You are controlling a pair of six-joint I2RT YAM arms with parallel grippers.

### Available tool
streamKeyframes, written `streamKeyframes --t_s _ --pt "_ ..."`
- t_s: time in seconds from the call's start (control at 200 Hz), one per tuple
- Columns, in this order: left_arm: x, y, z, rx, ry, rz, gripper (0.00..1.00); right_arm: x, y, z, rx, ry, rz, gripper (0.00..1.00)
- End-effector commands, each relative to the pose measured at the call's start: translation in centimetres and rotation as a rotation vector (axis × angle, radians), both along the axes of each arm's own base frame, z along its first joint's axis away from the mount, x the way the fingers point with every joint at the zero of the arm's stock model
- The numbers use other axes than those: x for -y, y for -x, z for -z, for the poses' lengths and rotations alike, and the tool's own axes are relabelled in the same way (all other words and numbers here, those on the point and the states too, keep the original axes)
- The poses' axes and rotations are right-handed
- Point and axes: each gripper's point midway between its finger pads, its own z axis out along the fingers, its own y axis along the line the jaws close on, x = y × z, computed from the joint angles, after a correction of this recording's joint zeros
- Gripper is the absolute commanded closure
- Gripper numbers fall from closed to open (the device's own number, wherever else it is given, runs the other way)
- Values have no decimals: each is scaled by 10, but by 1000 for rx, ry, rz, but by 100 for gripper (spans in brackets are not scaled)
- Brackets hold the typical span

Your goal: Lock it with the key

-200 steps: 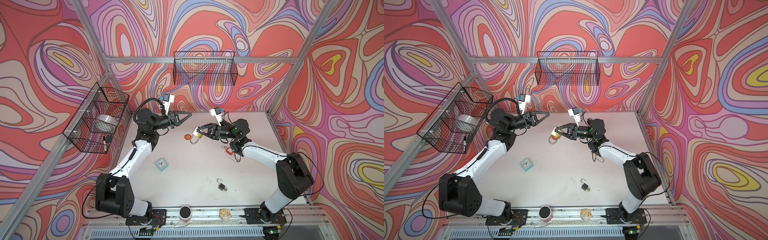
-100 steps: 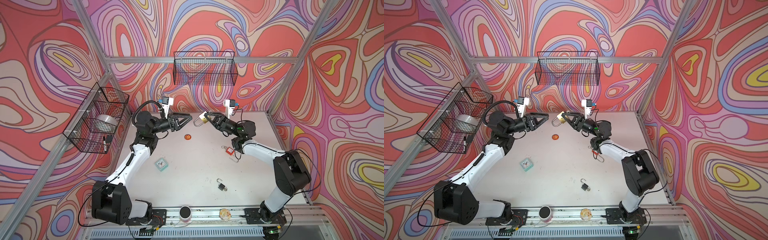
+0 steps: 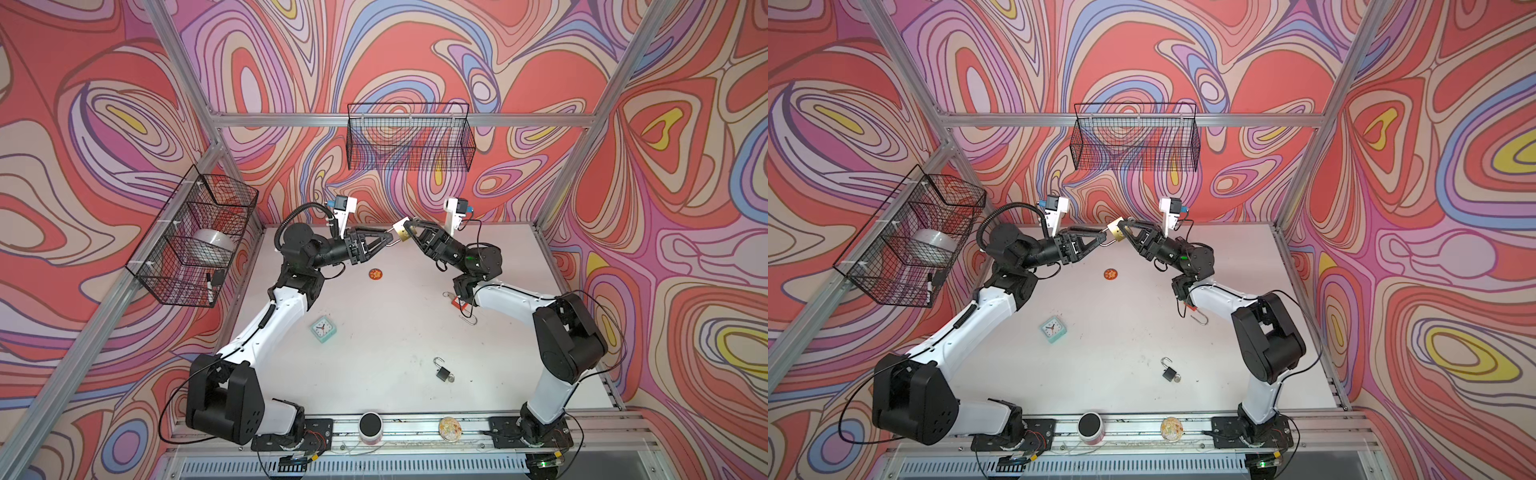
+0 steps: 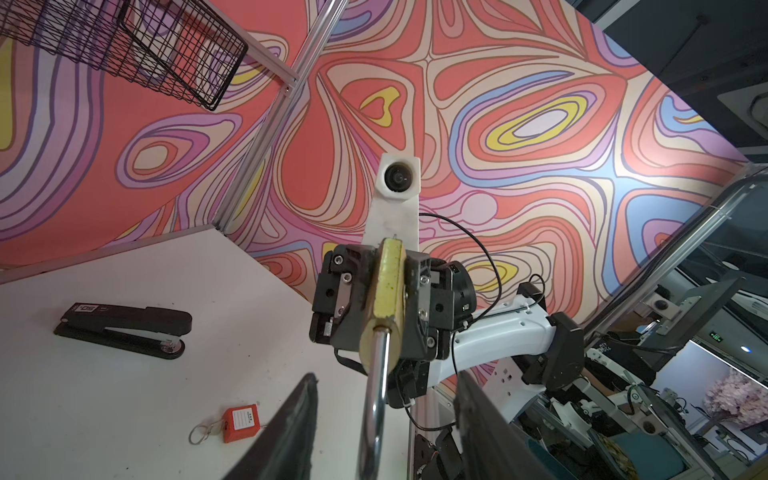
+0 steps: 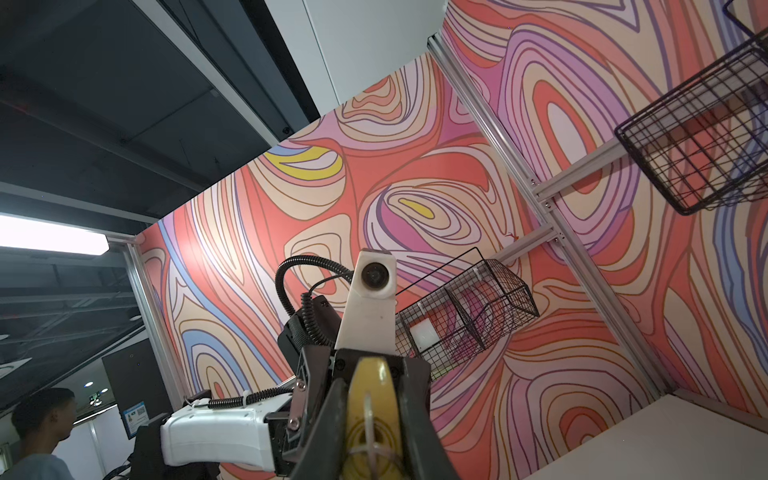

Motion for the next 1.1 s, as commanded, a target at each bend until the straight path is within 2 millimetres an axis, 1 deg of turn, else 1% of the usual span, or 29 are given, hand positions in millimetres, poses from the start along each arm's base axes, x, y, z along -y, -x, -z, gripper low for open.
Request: streamKeyframes --t_s 0.0,0.07,0.21,0.386,0.446,0.521,0.541,0.586,0.726,0.731,0.791,0.836,0.901,1.006,1.097 --pt "0 3 -10 47 17 3 51 8 6 -22 60 -72 21 100" --pt "0 3 -9 45 17 3 54 9 5 -21 54 -75 27 100" --pt "0 3 -8 39 17 4 70 11 6 -23 54 -83 36 100" --pt "0 3 -8 36 18 4 70 11 9 -30 62 -99 33 100" --pt "0 3 -9 38 20 1 73 10 10 -31 66 -99 28 100" --pt "0 2 -10 39 22 1 83 8 11 -31 65 -99 23 100" --pt "0 2 -10 40 23 1 87 8 11 -31 64 -97 20 100" --pt "0 2 -11 42 24 2 100 7 12 -31 65 -95 16 100" --pt "-1 5 -17 72 -3 17 100 1 21 -24 80 -43 -40 100" --pt "-1 6 -17 73 -5 17 100 1 21 -24 80 -40 -43 100" --pt "-2 9 -22 89 -34 35 100 0 24 -18 71 -6 -81 78" --pt "-3 12 -26 96 -57 49 100 0 25 -14 63 9 -99 72" --pt "-3 16 -29 110 -94 68 100 0 27 -13 62 30 -125 68" --pt "-2 21 -31 113 -133 105 100 2 30 -17 68 52 -162 61" --pt "-1 25 -35 107 -136 141 100 2 30 -19 73 81 -182 60"
